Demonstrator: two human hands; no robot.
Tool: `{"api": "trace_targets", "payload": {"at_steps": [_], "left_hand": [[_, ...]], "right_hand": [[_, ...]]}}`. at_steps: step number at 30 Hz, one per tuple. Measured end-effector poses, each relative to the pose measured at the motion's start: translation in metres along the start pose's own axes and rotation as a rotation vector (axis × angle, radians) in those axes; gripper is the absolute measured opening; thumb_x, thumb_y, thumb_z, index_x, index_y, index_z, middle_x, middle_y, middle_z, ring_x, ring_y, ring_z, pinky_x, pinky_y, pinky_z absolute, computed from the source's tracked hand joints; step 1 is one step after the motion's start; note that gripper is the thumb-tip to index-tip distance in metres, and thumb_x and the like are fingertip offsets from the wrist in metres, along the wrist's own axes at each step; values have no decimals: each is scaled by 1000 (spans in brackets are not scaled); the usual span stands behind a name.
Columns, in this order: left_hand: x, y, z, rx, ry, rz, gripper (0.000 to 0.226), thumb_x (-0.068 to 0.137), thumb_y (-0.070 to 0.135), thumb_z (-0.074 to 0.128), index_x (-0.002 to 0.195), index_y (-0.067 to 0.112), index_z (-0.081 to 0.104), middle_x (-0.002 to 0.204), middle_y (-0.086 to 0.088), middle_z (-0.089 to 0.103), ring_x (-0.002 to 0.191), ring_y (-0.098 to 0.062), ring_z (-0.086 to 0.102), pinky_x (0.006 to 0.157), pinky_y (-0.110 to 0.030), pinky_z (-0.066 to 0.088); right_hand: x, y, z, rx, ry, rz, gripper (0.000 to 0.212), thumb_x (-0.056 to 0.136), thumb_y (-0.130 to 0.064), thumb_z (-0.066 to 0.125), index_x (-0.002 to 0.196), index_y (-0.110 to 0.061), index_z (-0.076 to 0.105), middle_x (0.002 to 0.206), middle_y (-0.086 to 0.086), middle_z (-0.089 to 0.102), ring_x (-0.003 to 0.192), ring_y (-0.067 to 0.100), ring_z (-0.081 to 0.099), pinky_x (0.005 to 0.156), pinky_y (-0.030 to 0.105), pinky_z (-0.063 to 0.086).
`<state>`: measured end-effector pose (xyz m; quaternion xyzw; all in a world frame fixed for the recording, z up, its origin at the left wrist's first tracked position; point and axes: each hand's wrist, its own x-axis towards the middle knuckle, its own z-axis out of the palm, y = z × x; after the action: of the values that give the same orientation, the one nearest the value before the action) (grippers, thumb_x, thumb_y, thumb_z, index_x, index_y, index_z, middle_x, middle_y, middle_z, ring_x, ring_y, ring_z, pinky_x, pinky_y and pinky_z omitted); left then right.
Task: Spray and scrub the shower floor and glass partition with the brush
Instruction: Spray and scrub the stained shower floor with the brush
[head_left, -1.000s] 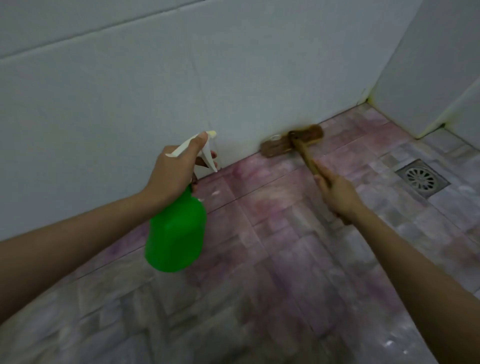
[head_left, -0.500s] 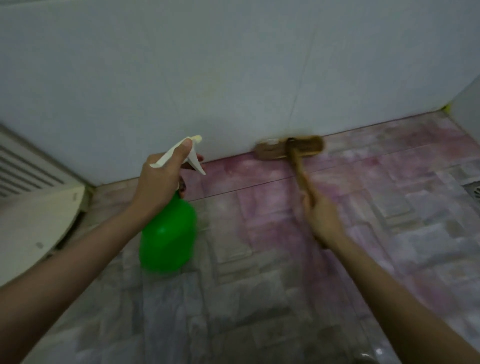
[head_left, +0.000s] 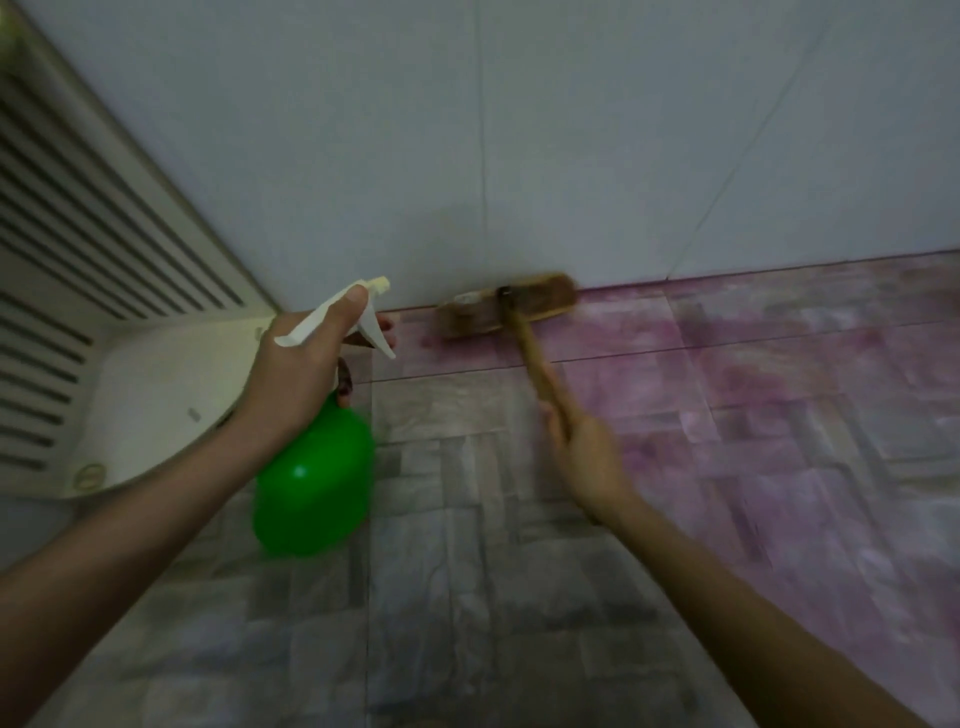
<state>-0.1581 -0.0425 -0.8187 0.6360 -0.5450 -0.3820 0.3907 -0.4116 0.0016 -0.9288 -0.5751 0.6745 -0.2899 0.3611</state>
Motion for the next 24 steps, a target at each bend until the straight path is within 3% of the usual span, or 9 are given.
{"api": "trace_targets", "payload": {"at_steps": [2, 4, 8, 10, 14, 17, 20, 22, 24], "left_hand": [[-8, -5, -9, 3, 3, -1, 32, 102, 48, 47, 115, 35, 73, 93, 13, 79, 65, -32, 56, 58, -30, 52], [-13, -10, -19, 12, -16, -7, 34, 101, 49, 47, 121, 35, 71, 94, 6, 80, 63, -50, 57, 62, -45, 52], [-20, -20, -31, -15, -10, -62, 59, 80, 76, 54, 106, 30, 80, 90, -34, 72, 86, -56, 65, 78, -61, 56], [-23, -26, -34, 1, 9, -94, 64, 78, 76, 53, 97, 21, 81, 89, -38, 70, 86, -51, 69, 80, -61, 56], [-35, -33, -35, -5, -6, -122, 58, 83, 71, 51, 98, 23, 81, 89, -36, 70, 77, -46, 71, 76, -55, 59], [-41, -29, -32, -29, -4, -145, 52, 91, 65, 52, 110, 23, 77, 89, -29, 74, 51, -37, 60, 50, -32, 53], [-46, -24, -23, -37, -44, -186, 48, 99, 54, 49, 120, 19, 73, 91, -8, 79, 57, -42, 60, 46, -27, 48], [-49, -17, -14, -50, -79, -190, 59, 89, 66, 47, 120, 23, 73, 92, -2, 80, 60, -40, 61, 50, -29, 49], [-49, -13, -3, -64, -115, -165, 66, 81, 73, 46, 116, 25, 75, 93, 1, 80, 58, -37, 62, 51, -33, 51]], "right_hand": [[1, 12, -12, 35, 203, 115, 40, 101, -20, 40, 141, -18, 44, 91, 2, 59, 83, 23, 62, 67, 25, 40], [-3, 7, -13, 17, 291, 150, 45, 101, -17, 40, 146, -19, 37, 91, 3, 58, 78, 21, 58, 67, 28, 40], [-11, -43, 28, -12, -95, 4, 50, 102, -20, 39, 149, -32, 28, 85, 6, 62, 76, 24, 61, 65, 25, 38], [-12, -55, 39, -44, -191, -47, 50, 102, -24, 37, 149, -38, 23, 96, 9, 66, 87, 25, 63, 67, 21, 36], [-16, -67, -38, -386, -375, -62, 46, 103, -31, 35, 145, -46, 25, 108, 12, 67, 82, 23, 62, 66, 24, 37], [-48, -79, -90, -519, -546, 47, 43, 101, -38, 32, 135, -61, 19, 88, 1, 63, 58, 14, 61, 56, 26, 51], [-26, -67, -56, -452, -456, -45, 47, 102, -33, 35, 145, -48, 22, 96, 6, 66, 66, 20, 61, 60, 28, 47], [-6, -60, -41, -421, -381, -71, 48, 102, -29, 37, 148, -38, 25, 102, 10, 67, 80, 27, 64, 64, 27, 40], [-16, -55, -73, -449, -375, -44, 47, 102, -31, 36, 146, -43, 27, 116, 8, 65, 98, 26, 65, 76, 32, 47]]}}
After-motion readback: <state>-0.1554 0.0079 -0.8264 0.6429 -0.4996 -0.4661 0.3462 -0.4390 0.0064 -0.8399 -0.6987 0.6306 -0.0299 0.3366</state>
